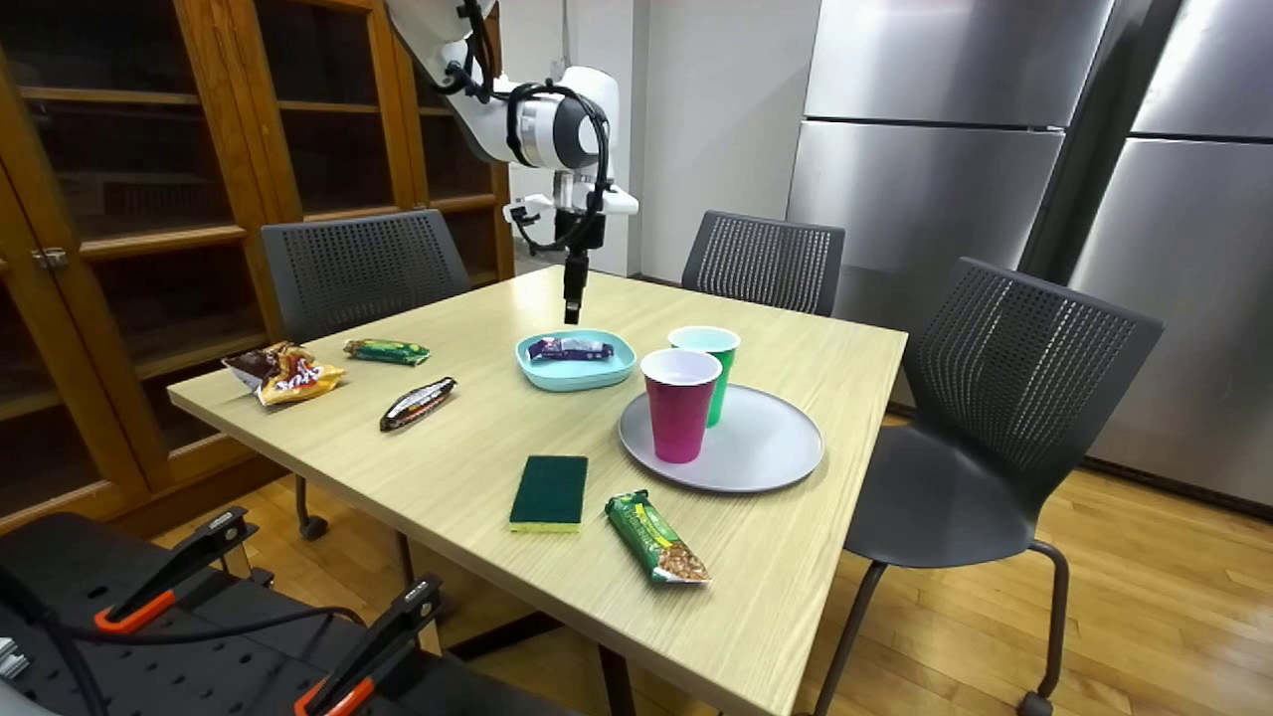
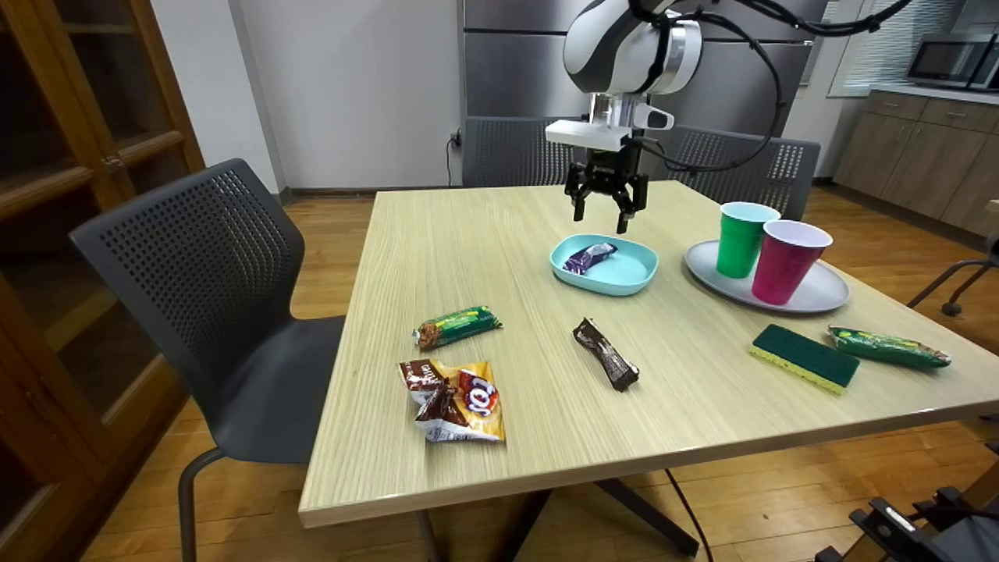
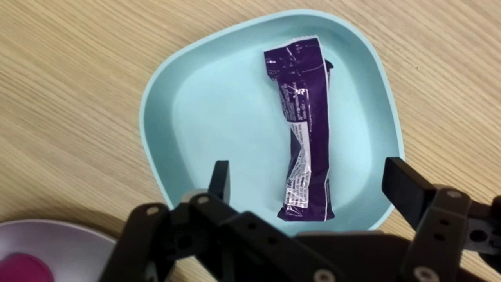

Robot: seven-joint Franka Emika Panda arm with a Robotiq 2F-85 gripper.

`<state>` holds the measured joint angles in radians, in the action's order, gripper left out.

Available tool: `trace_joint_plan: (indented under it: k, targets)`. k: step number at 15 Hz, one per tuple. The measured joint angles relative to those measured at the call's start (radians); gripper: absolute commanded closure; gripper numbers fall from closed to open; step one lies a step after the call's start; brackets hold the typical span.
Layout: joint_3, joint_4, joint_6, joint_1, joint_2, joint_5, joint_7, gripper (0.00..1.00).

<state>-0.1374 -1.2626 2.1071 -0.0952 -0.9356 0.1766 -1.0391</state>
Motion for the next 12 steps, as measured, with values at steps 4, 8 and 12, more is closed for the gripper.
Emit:
trace_joint_plan:
  k: [4, 8, 12]
  targets:
    - [0.000, -0.099, -0.027, 0.006, 0.078, -0.016, 0.055, 0.00]
    - [-0.002, -0.246, -0.026, 0.013, 0.182, -0.046, 0.124, 0.00]
    - [-0.008, -0.400, -0.012, 0.017, 0.284, -0.078, 0.176, 0.00]
